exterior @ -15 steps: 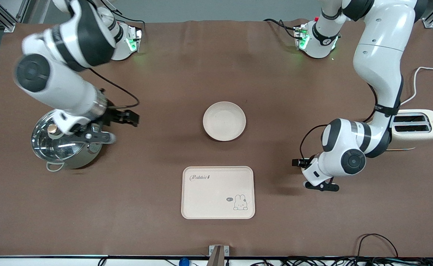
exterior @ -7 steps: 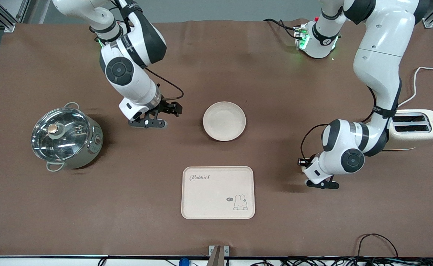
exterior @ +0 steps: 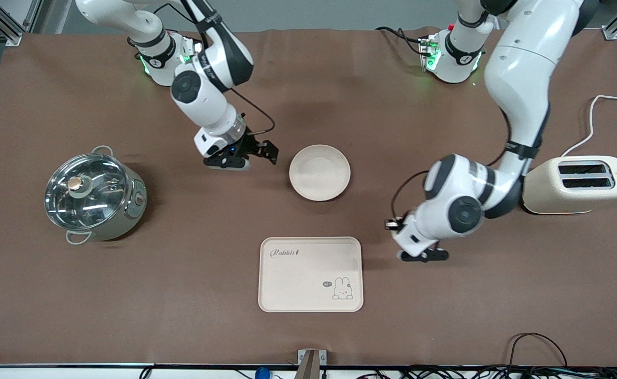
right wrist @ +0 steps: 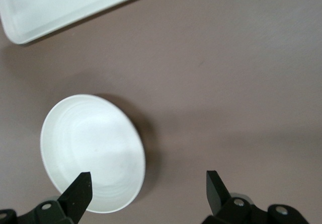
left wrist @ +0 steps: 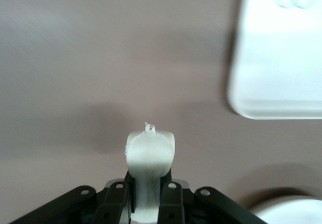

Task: Place bun in plate and plate on tray

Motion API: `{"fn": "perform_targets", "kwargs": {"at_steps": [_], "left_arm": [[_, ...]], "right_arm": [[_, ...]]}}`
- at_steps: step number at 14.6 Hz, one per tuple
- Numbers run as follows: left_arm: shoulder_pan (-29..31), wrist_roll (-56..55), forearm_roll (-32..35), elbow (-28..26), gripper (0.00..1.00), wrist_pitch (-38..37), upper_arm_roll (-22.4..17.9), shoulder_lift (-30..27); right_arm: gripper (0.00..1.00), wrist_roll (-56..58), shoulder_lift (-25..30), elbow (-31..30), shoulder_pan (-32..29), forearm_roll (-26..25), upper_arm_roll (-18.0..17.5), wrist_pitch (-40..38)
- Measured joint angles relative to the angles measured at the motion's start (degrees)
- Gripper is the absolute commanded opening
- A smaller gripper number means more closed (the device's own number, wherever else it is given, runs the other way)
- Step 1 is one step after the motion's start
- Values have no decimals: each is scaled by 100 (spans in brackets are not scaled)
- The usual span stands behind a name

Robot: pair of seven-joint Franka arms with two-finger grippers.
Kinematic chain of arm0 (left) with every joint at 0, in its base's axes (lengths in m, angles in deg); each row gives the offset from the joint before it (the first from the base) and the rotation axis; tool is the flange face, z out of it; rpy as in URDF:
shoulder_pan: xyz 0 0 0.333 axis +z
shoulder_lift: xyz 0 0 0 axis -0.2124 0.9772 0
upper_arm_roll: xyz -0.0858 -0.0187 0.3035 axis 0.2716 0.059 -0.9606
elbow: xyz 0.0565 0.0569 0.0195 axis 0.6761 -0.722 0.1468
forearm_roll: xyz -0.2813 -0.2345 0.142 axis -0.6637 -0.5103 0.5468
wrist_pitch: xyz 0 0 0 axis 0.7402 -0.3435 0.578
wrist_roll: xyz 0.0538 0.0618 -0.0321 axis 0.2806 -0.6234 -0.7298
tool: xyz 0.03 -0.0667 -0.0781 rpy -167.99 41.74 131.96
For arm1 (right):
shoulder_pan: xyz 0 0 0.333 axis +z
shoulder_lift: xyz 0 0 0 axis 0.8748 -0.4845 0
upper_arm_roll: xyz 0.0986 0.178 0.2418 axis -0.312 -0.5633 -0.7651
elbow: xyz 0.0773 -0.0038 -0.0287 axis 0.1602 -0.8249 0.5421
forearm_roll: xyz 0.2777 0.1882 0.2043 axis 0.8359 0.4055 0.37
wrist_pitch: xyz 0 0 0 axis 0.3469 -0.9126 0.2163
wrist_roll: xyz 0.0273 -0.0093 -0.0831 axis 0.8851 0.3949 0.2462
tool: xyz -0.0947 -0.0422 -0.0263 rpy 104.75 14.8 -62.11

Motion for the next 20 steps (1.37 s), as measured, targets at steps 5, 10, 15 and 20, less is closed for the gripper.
{"fn": "perform_targets", "kwargs": {"at_steps": [5, 10, 15, 20], "left_arm": [[-1141, -1994, -125, -66, 24, -6, 35, 101], [-1335, -2326, -714, -422, 34, 208, 24, 164], [-1562, -3021, -758, -728, 80, 386, 38, 164], [-1516, -3118, -758, -667, 100, 469, 29, 94]], "right_arm": [[99, -21, -791, 56, 350, 199, 5, 649], [94, -21, -1153, 419, 505, 203, 5, 653], [69, -22, -1442, 664, 703, 215, 8, 661], [44, -22, -1692, 836, 710, 221, 40, 668]]}}
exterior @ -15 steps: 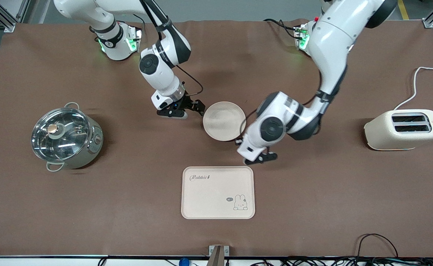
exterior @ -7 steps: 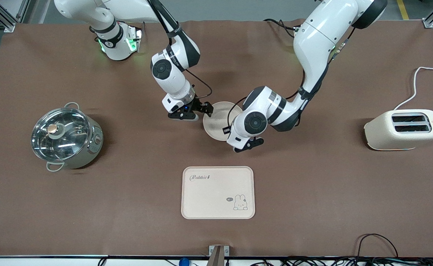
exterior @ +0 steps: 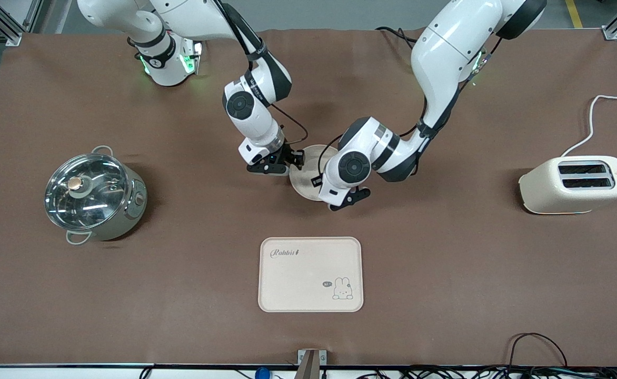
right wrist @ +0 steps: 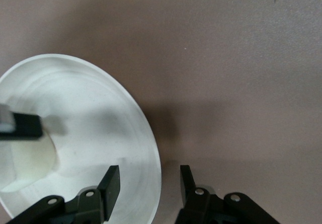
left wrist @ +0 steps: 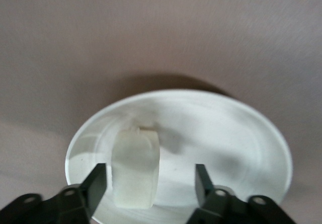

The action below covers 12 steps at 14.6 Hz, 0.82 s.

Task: Place bun in plate and plate on tray

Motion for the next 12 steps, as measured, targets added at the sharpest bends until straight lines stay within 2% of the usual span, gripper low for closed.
{"fn": "perform_targets", "kwargs": {"at_steps": [3, 6, 9, 12], "left_arm": [[269, 563, 49, 236, 100, 6, -37, -338], [972, 2167, 154, 349, 100, -138, -66, -919], [1817, 3791, 568, 351, 100, -282, -74, -1324], [2284, 4471, 1193, 573, 100, -885, -66, -1639]], "right_arm": [[29, 0, -97, 64, 0, 4, 14, 17], [6, 0, -204, 101, 0, 7, 23, 153], [1, 10, -254, 125, 13, 9, 1, 370], [1, 10, -261, 187, 18, 11, 9, 377]]}}
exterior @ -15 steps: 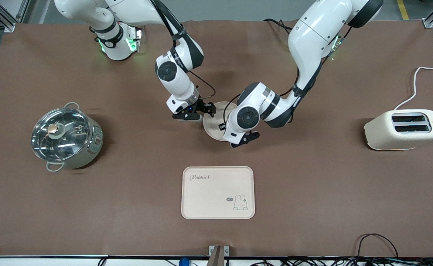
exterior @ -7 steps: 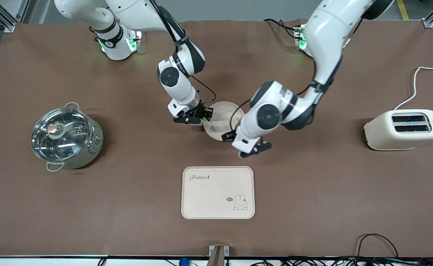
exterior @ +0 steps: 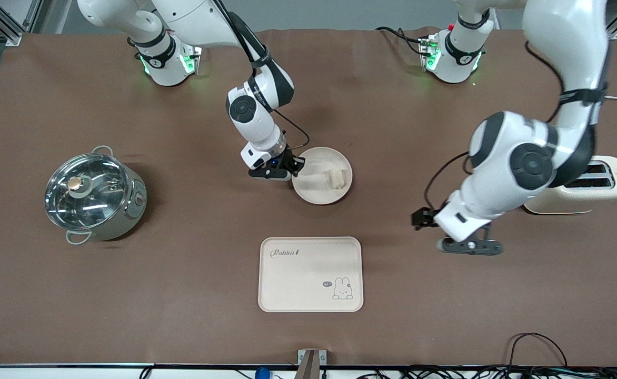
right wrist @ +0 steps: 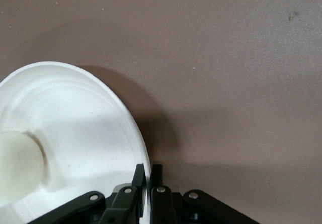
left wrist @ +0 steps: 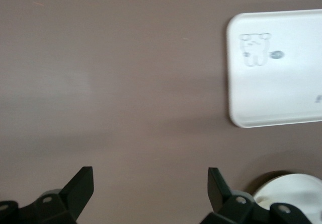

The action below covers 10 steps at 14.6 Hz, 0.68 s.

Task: Place bun in plate and plate on tray
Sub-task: 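Release the bun onto the plate and raise the left gripper away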

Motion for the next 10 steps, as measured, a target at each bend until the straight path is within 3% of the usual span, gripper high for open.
{"fn": "perform_targets", "kwargs": {"at_steps": [5, 8, 10], "left_arm": [[234, 21, 8, 496, 100, -1670, 5, -1178], [346, 133, -94, 450, 100, -2030, 5, -1833], [473, 433, -109, 405, 100, -2035, -37, -1909]], "right_arm": [[1, -49, 185, 229, -6, 42, 16, -26], [1, -138, 282, 613, -131, 100, 76, -65], [1, -239, 219, 1068, -350, 142, 94, -143]]}}
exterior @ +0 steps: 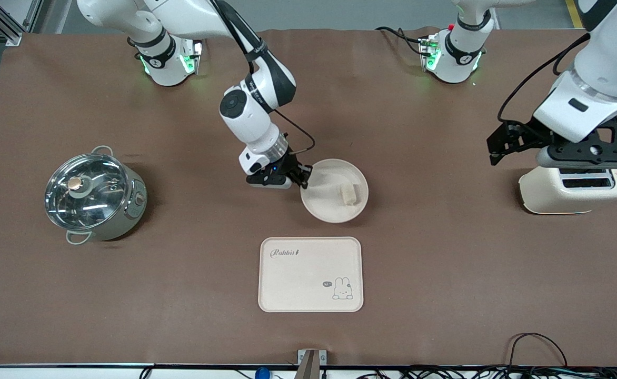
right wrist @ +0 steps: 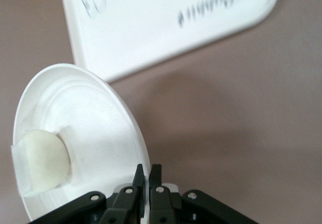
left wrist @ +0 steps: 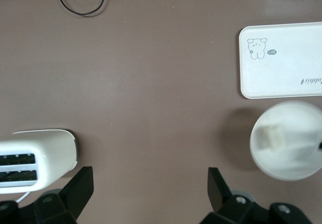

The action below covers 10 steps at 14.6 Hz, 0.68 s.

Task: Place bun in plate and plate on tray
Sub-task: 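Release the bun onto the plate and raise the left gripper away, then carry the plate with the right gripper and lower it onto the tray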

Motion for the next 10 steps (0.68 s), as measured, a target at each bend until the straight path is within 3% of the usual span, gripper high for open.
{"fn": "perform_targets", "kwargs": {"at_steps": [4, 10], "left_arm": [[354, 337, -23, 18, 100, -121, -110, 69], [288, 340, -24, 112, 100, -373, -72, 49]], "right_arm": [[1, -256, -799, 1188, -608, 12, 24, -184], [1, -262, -2140, 2880, -1579, 12, 40, -806]]}}
